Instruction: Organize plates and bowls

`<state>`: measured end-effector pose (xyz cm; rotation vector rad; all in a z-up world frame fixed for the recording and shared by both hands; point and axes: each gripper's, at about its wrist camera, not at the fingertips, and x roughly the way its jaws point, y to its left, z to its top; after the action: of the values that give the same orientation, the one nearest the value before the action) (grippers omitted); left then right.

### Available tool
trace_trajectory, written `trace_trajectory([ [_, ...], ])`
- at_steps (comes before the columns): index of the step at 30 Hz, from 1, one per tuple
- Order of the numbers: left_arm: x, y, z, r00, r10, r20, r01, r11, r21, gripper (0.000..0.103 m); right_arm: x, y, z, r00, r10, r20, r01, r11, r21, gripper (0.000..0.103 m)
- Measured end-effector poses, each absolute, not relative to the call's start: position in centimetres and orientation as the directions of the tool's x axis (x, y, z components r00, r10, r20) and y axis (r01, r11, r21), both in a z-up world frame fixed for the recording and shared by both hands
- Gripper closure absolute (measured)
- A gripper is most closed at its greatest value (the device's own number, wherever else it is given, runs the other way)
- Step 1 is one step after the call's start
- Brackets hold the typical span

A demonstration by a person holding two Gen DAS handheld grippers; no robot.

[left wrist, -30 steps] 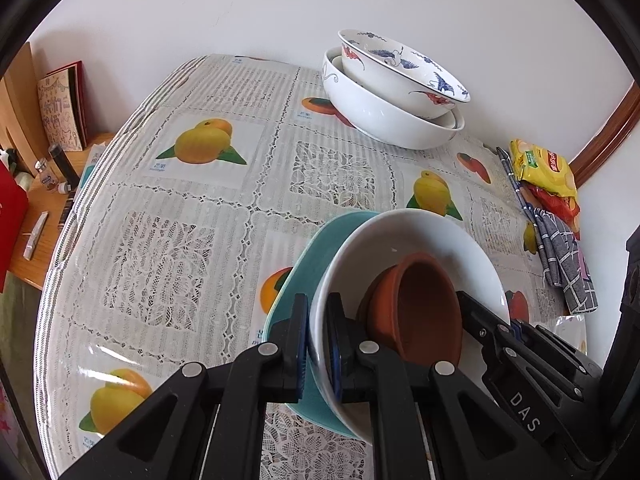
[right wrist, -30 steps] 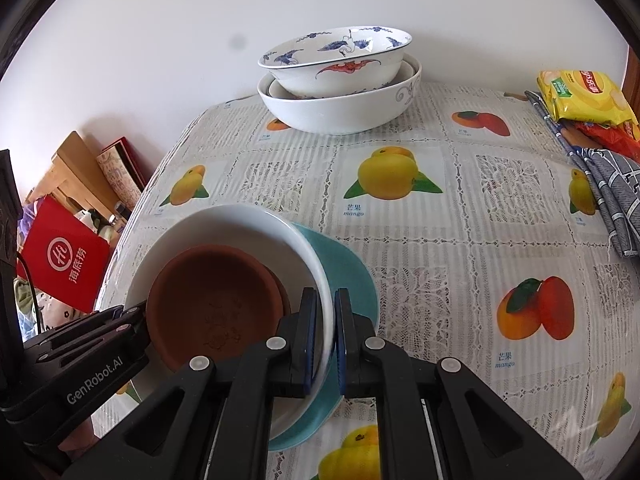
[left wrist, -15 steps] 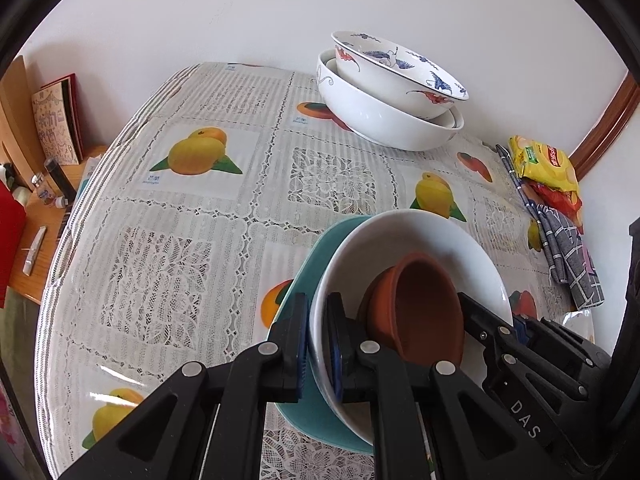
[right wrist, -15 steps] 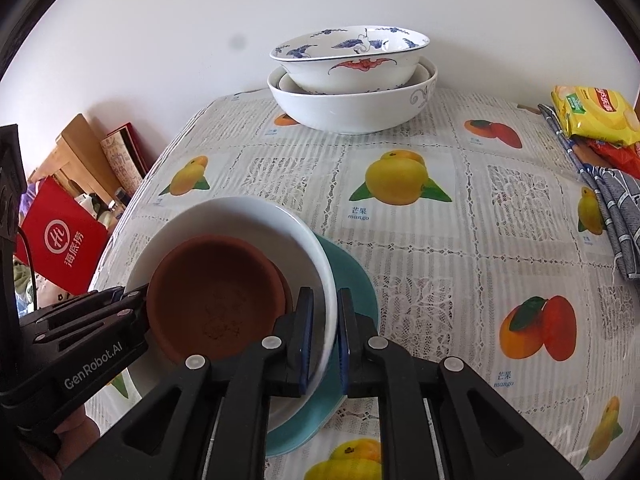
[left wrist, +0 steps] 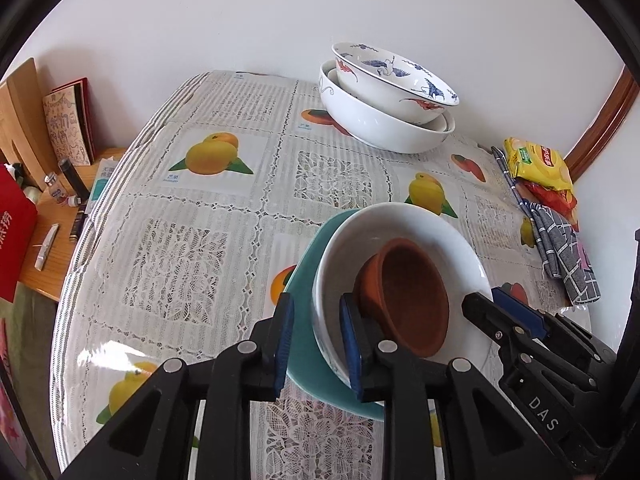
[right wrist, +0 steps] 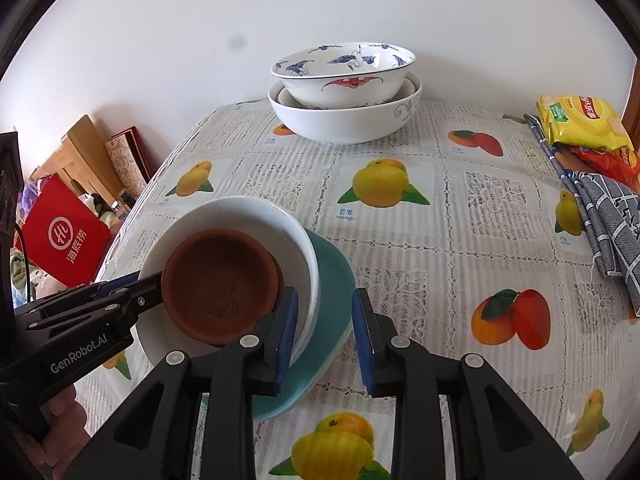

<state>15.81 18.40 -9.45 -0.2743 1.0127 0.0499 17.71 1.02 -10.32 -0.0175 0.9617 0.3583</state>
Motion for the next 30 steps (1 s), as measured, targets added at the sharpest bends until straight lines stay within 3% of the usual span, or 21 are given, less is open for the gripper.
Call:
trace_trajectory([
  [9, 12.5, 16.3, -6.8, 0.572, -0.08, -0.817, -0.138, 0.972, -0.192, 0.071, 14.0, -2.1, -7.8, 0.564, 0.285, -0.775, -0.29, 0.947, 0.137, 0.059],
  [14, 10.2, 13.3, -4.4, 0.634, -0.067, -0.77, -0.091, 0.983, -0.16, 0.052, 11.2, -5.5, -5.5, 0.629, 0.215, -0.747, -0.235, 0.969, 0.08, 0.049],
  [17, 8.8, 11.0, -2.8, 0.671, -0.072, -0.738, -0.055, 0.988, -0.146, 0.039, 9.7, -7.9, -4.4, 0.653, 0.159, -0.74, -0.188, 0.981, 0.044, 0.048],
  [22, 6.2, 7.2, -0.7, 0.726, -0.07, -0.684, -0.024, 0.992, -0.127, 0.025, 7.0, -12.2, -2.8, 0.677, 0.152, -0.72, -0.127, 0.988, 0.089, 0.047],
  [26, 4.3, 4.7, 0.4, 0.748, -0.049, -0.662, -0.018, 0.995, -0.094, 0.011, 4.4, -14.5, -1.5, 0.704, 0.113, -0.701, -0.094, 0.993, 0.066, 0.025],
  [30, 2.2, 2.9, 0.9, 0.746, -0.042, -0.665, -0.018, 0.996, -0.083, 0.006, 1.7, -16.2, -0.4, 0.729, 0.086, -0.679, -0.068, 0.996, 0.053, 0.014],
])
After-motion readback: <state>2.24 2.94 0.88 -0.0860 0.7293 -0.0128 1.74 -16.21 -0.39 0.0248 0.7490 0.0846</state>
